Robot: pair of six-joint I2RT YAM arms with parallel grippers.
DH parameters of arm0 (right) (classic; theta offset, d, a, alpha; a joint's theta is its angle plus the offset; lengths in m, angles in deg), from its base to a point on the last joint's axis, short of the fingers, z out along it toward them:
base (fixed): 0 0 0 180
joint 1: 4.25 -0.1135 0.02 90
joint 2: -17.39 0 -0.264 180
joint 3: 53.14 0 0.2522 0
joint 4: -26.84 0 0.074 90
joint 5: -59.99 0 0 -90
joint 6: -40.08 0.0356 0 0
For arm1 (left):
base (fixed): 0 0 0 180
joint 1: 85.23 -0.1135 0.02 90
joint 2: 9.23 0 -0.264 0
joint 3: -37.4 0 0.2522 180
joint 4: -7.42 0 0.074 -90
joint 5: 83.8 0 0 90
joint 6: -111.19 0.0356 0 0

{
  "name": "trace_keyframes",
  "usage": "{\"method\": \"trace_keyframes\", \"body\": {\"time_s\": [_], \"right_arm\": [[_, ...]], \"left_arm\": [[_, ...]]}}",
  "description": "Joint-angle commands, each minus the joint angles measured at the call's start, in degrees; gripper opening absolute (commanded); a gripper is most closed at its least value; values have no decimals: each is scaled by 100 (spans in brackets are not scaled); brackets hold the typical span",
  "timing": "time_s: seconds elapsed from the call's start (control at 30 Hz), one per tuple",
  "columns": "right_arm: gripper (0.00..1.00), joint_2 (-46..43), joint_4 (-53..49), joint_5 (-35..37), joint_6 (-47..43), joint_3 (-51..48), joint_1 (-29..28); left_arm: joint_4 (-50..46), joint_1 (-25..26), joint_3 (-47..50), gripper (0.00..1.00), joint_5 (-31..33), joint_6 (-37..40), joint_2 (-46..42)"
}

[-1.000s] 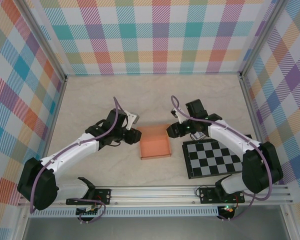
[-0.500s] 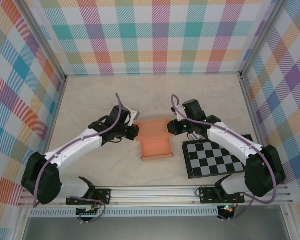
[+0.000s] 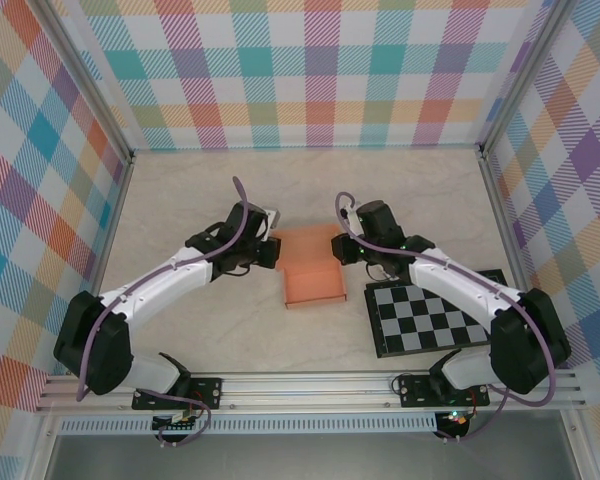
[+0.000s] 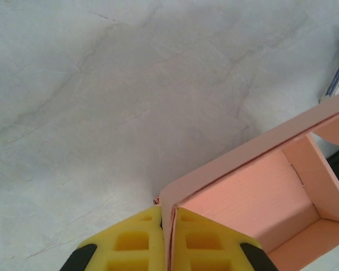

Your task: Fold the paper box

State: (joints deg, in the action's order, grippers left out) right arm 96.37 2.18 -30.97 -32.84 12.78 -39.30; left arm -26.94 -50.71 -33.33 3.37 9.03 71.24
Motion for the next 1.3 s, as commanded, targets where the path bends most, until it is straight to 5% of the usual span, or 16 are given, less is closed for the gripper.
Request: {"method": "trace_keyframes", "body": {"time_s": [0.0, 0.33, 0.63, 1.03, 1.27], "right_arm": [[13, 100, 667, 304, 348, -148, -188], [15, -21, 1494, 1337, 601, -748, -629], [13, -305, 2016, 2145, 611, -1307, -1079], [14, 324, 4076, 2529, -121, -1902, -1050], [13, 931, 4182, 2769, -192, -1344, -973]], "left_arm": [[423, 89, -104, 3, -55, -523, 75], [1313, 139, 261, 4, 292, -1735, -167], [1981, 342, 898, 7, 667, -2031, -586], [4349, 350, 1582, 8, 672, -1443, 28], [4512, 336, 1049, 7, 585, -813, 592]]}}
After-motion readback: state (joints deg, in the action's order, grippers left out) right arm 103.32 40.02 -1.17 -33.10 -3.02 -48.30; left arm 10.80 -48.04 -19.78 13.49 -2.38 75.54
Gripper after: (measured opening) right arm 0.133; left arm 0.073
